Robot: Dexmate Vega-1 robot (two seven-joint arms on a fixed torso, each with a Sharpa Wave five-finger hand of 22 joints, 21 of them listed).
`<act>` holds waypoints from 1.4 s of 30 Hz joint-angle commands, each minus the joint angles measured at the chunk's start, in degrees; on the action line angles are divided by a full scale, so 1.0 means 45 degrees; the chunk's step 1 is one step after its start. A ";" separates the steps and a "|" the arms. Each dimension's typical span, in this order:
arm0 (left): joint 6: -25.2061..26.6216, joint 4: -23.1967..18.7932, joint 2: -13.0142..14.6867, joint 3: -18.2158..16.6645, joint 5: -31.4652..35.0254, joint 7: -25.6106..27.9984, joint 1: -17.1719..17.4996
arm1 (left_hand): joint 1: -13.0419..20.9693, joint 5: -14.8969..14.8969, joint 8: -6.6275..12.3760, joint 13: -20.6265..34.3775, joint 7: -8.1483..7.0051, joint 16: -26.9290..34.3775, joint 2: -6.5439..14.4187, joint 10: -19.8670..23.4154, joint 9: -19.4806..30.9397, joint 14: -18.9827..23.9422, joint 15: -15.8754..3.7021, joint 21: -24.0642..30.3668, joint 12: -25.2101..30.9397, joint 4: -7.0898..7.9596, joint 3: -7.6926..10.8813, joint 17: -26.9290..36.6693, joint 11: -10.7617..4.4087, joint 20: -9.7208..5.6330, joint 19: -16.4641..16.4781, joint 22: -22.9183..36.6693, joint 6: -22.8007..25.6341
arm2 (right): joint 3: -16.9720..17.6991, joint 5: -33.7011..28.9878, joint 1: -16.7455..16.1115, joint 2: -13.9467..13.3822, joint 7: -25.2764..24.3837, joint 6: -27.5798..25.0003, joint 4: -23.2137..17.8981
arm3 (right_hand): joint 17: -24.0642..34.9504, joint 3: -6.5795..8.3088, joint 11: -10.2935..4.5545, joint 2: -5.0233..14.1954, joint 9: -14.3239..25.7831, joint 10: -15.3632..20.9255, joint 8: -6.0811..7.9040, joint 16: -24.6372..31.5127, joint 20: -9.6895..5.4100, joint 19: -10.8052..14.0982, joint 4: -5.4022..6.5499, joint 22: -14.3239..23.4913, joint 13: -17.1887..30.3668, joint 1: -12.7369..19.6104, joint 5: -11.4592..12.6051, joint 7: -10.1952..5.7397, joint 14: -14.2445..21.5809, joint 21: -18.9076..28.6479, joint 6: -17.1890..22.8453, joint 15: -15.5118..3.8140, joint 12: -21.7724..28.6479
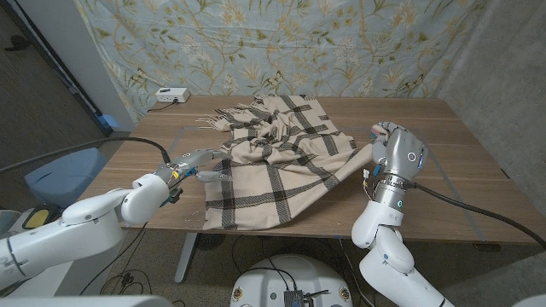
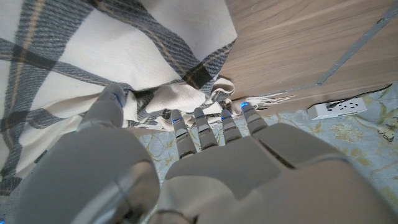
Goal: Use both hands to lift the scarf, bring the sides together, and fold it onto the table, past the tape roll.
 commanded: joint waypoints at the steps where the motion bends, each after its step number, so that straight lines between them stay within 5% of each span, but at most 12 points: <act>1: -0.0796 -0.0473 0.0923 -0.1047 -0.0516 -0.1452 0.0825 | 0.0429 0.0122 -0.0023 0.0019 0.0266 0.0020 -0.0271 0.0181 0.0017 0.0034 0.0117 -0.0124 0.0066 0.0097 -0.0137 0.0036 0.0067 0.0077 0.0082 0.0022 0.0027 | 0.1075 0.2345 -0.0624 0.0135 -0.0378 0.1107 -0.0839 | 0.0001 0.0038 0.0240 0.0014 0.0030 0.0342 -0.0048 -0.0122 -0.0513 -0.0106 -0.0069 -0.0014 0.0056 0.0049 0.0051 0.0054 -0.0009 0.0125 0.0127 0.0011 -0.0058; 8: 0.1093 -0.1611 0.1583 0.0645 0.1631 -0.2691 -0.0334 | 0.0550 0.0323 -0.0300 0.0050 0.0613 0.0001 -0.0860 0.0281 0.0030 -0.0051 0.0197 -0.0253 0.0042 0.0144 -0.0608 0.0052 0.0167 0.0088 -0.0164 0.0030 -0.0470 | 0.1240 0.2853 -0.0694 0.0261 -0.0420 0.1114 -0.1053 | 0.0011 0.0051 0.0251 0.0024 0.0028 0.0354 -0.0086 -0.0146 -0.0495 -0.0167 -0.0087 -0.0021 0.0047 0.0037 0.0040 0.0061 0.0008 0.0185 0.0145 0.0008 -0.0140; 16: 0.1687 -0.1857 0.1497 0.2266 0.2928 -0.3857 -0.1573 | 0.0646 0.0565 -0.0419 0.0069 0.0697 0.0059 -0.1085 0.0333 0.0040 0.0072 0.0146 -0.0278 0.0014 0.0161 -0.1041 0.0063 0.0301 0.0086 -0.0213 0.0044 -0.0784 | 0.1207 0.3034 -0.0647 0.0265 -0.0632 0.1208 -0.1059 | 0.0026 0.0060 0.0266 0.0032 0.0026 0.0405 -0.0128 -0.0168 -0.0467 -0.0256 -0.0098 -0.0030 0.0039 0.0009 0.0028 0.0066 0.0036 0.0249 0.0177 0.0007 -0.0222; 24: 0.2238 -0.1731 0.0807 0.4077 0.6394 -0.4446 -0.2382 | 0.0736 0.0669 -0.0398 0.0074 0.0611 0.0070 -0.1070 0.0373 0.0044 0.0122 0.0063 -0.0274 0.0004 0.0165 -0.1212 0.0063 0.0243 0.0081 -0.0199 0.0049 -0.0744 | 0.1264 0.3329 -0.0657 0.0413 -0.0876 0.1410 -0.1067 | 0.0046 0.0074 0.0251 0.0031 0.0025 0.0463 -0.0175 -0.0186 -0.0454 -0.0272 -0.0127 -0.0041 0.0035 -0.0002 0.0021 0.0058 0.0069 0.0343 0.0192 -0.0009 -0.0303; 30: 0.2020 -0.1283 0.0313 0.4390 0.6819 -0.4657 -0.2549 | 0.0829 0.0755 -0.0428 0.0081 0.0680 0.0121 -0.1008 0.0533 0.0046 0.0286 -0.0113 -0.0254 0.0040 0.0191 -0.1361 0.0062 0.0191 0.0074 -0.0140 0.0050 -0.0815 | 0.1196 0.3334 -0.0585 0.0396 -0.0991 0.1436 -0.1001 | 0.0056 0.0077 0.0267 0.0029 0.0025 0.0483 -0.0205 -0.0201 -0.0451 -0.0293 -0.0135 -0.0047 0.0033 -0.0020 0.0015 0.0065 0.0079 0.0396 0.0198 0.0001 -0.0358; 36: 0.1731 -0.0600 -0.0272 0.4777 0.7420 -0.4468 -0.2688 | 0.1433 0.0852 -0.0246 0.0056 0.0566 0.0307 -0.0425 0.1527 0.0040 0.1138 -0.0721 -0.0121 0.0285 0.0300 -0.1470 0.0033 -0.0100 -0.0023 0.0324 0.0034 -0.0223 | 0.1195 0.3412 -0.0557 0.0363 -0.1084 0.1585 -0.0918 | 0.0073 0.0084 0.0269 0.0030 0.0025 0.0506 -0.0236 -0.0213 -0.0457 -0.0321 -0.0152 -0.0055 0.0033 -0.0032 0.0013 0.0060 0.0102 0.0460 0.0218 -0.0001 -0.0425; 42: 0.1785 0.0282 -0.1039 0.5336 0.8708 -0.4077 -0.2825 | 0.2842 0.0400 0.0202 -0.0016 0.0629 0.0388 0.0427 0.3424 0.0019 0.2250 -0.1554 -0.0008 0.0544 0.0293 -0.1384 -0.0005 -0.0660 -0.0383 0.1050 -0.0001 0.1807 | 0.1295 0.3489 -0.0599 0.0370 -0.1254 0.1774 -0.0931 | 0.0086 0.0093 0.0284 0.0032 0.0026 0.0541 -0.0261 -0.0229 -0.0458 -0.0341 -0.0166 -0.0063 0.0034 -0.0043 0.0012 0.0066 0.0111 0.0519 0.0239 0.0004 -0.0477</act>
